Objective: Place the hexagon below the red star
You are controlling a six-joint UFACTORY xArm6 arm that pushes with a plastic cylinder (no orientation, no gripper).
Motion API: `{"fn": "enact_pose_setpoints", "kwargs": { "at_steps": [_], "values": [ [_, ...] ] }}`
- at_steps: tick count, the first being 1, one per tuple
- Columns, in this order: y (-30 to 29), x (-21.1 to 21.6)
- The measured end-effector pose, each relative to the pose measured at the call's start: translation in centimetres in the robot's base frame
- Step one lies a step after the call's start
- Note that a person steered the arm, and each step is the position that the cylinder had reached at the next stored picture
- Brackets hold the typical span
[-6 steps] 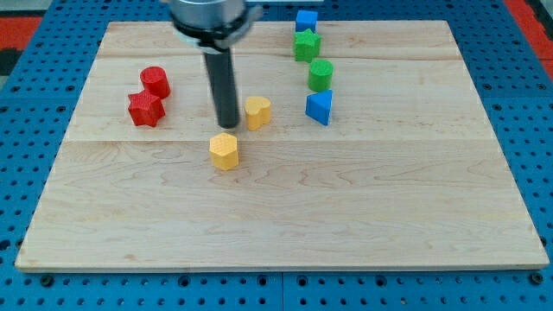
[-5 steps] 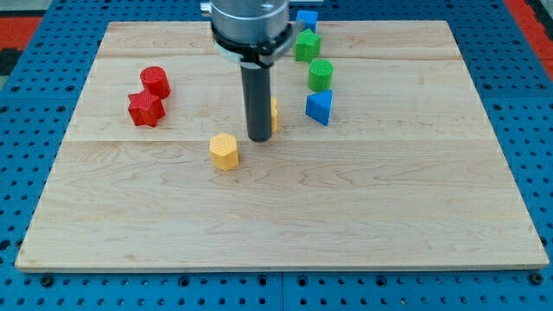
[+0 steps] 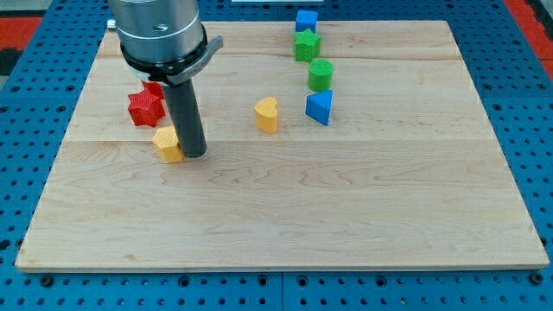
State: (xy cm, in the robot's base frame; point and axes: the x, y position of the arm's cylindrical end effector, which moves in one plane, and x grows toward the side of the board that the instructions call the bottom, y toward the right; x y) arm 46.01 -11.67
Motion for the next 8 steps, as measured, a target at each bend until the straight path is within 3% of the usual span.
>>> {"fn": "enact_pose_setpoints", "kwargs": {
  "at_steps": [5, 8],
  "values": [
    [-3.9, 0.0],
    [6.9, -9.5]
  ]
}}
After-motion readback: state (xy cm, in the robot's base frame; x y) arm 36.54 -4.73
